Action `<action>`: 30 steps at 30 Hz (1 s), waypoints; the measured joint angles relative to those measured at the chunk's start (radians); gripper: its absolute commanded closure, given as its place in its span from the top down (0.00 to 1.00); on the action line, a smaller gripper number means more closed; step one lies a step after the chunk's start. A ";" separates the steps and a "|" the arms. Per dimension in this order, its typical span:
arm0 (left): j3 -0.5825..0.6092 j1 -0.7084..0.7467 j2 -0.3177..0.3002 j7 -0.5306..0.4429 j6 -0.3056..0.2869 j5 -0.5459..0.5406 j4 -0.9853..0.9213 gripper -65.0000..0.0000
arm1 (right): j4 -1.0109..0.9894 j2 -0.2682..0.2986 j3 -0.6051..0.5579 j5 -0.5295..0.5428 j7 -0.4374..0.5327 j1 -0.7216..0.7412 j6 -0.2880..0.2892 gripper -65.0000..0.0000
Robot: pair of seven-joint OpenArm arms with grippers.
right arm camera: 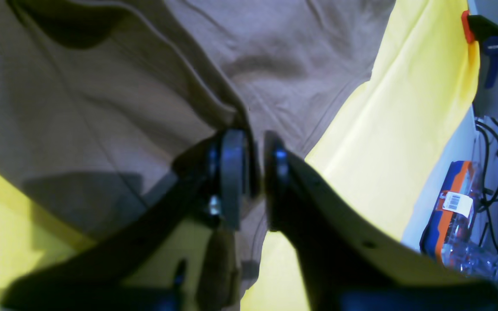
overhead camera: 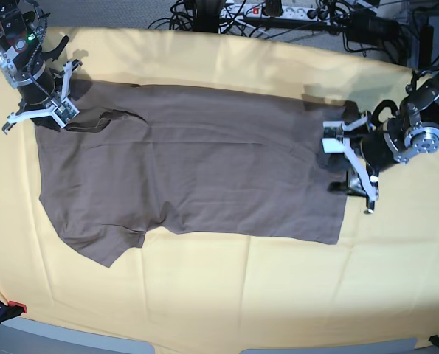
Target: Fold the T-shirt properly
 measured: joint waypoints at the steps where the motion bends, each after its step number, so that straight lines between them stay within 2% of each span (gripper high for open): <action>1: 0.000 -0.009 0.000 0.023 -0.004 -0.056 0.000 0.47 | 0.000 0.000 0.000 -0.013 0.000 0.000 0.000 0.32; 2: -0.002 -0.015 0.000 0.035 -0.033 -0.091 0.000 0.47 | 0.000 0.000 0.000 -0.026 0.000 0.000 0.000 0.39; 5: 0.000 -0.037 0.000 0.040 -0.193 -0.157 0.000 0.47 | 0.000 0.001 0.000 -0.033 -0.011 0.003 0.001 0.57; 8: 0.001 -0.057 -0.001 0.037 -0.265 -0.194 0.000 0.47 | 0.000 0.001 0.000 -0.032 -0.014 0.019 -0.004 0.59; 11: 0.000 -0.058 0.000 0.037 -0.272 -0.228 0.000 0.47 | 0.000 0.002 0.000 -0.032 -0.023 0.051 -0.011 0.59; 13: 0.000 -0.058 -0.001 0.034 -0.276 -0.242 0.000 0.47 | 0.014 0.003 0.000 -0.032 -0.081 0.066 0.005 0.59; 15: 0.000 -0.059 -0.010 0.037 -0.318 -0.259 0.000 0.47 | 0.058 0.003 0.000 -0.006 -0.132 0.064 0.059 0.59; 18: 0.000 -0.058 -0.034 0.037 -0.328 -0.305 0.000 0.47 | 0.129 0.003 0.000 0.058 -0.188 0.028 0.162 0.59; 22: 0.000 -0.058 -0.078 0.037 -0.327 -0.313 0.000 0.47 | 0.185 0.006 0.000 0.082 -0.227 -0.068 0.241 0.59; 25: 0.000 -0.058 -0.089 0.037 -0.327 -0.313 0.000 0.47 | 0.192 0.006 0.000 0.049 -0.237 -0.129 0.235 0.59; 28: 0.000 -0.058 -0.094 0.037 -0.327 -0.345 0.000 0.47 | 0.177 0.006 0.000 -0.020 -0.232 -0.154 0.171 0.59; 30: 0.000 -0.058 -0.094 0.037 -0.327 -0.363 0.000 0.47 | 0.140 0.006 0.000 -0.031 -0.231 -0.150 0.161 0.59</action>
